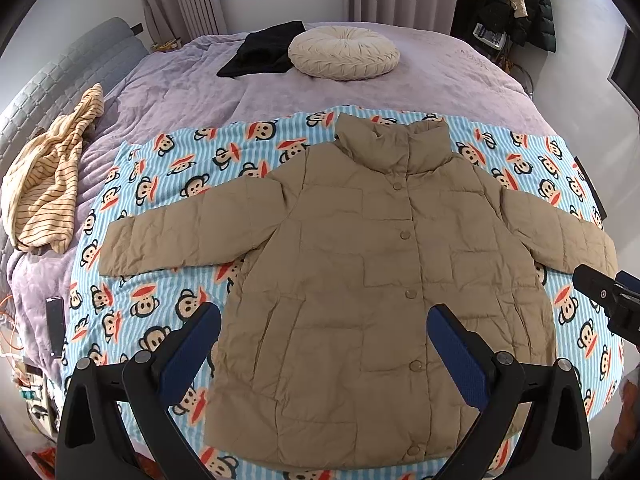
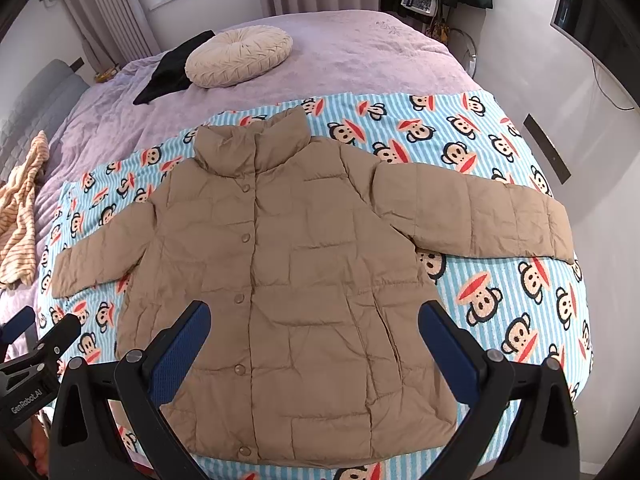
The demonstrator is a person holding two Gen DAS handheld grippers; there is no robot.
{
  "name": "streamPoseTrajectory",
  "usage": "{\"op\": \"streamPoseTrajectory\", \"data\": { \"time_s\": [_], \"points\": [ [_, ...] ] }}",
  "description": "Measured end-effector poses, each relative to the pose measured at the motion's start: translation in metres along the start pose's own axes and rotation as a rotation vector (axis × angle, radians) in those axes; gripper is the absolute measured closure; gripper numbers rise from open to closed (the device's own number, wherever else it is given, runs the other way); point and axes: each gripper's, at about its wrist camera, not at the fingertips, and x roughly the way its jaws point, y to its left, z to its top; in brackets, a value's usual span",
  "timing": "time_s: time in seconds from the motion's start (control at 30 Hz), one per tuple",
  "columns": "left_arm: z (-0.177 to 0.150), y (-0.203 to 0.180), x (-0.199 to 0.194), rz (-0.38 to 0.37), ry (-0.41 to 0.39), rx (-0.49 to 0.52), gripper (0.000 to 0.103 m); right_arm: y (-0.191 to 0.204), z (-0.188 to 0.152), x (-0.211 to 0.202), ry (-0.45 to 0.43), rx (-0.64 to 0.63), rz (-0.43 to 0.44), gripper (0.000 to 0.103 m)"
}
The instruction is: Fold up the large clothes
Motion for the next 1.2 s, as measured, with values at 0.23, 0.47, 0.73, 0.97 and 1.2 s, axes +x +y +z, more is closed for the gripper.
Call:
{"op": "streamPoseTrajectory", "data": {
  "time_s": [0.23, 0.47, 0.73, 0.97, 1.2],
  "points": [
    [0.0, 0.001, -0.001, 0.004, 0.002, -0.011, 0.0, 0.006, 0.003, 0.0, 0.0, -0.016, 0.002, 0.0],
    [0.0, 0.006, -0.002, 0.006, 0.005, -0.021, 0.0, 0.009, 0.005, 0.0, 0.0, -0.024, 0.002, 0.0],
    [0.0, 0.007, -0.002, 0.007, 0.005, -0.021, 0.0, 0.01, 0.005, 0.0, -0.001, -0.028, -0.002, 0.0],
    [-0.001, 0.009, -0.003, 0.007, 0.005, -0.023, 0.0, 0.015, 0.007, -0.001, -0.001, -0.032, -0.003, 0.0],
    [-0.001, 0.009, -0.003, 0.007, 0.007, -0.021, 0.0, 0.014, 0.006, -0.001, -0.001, -0.035, -0.003, 0.0]
  ]
}}
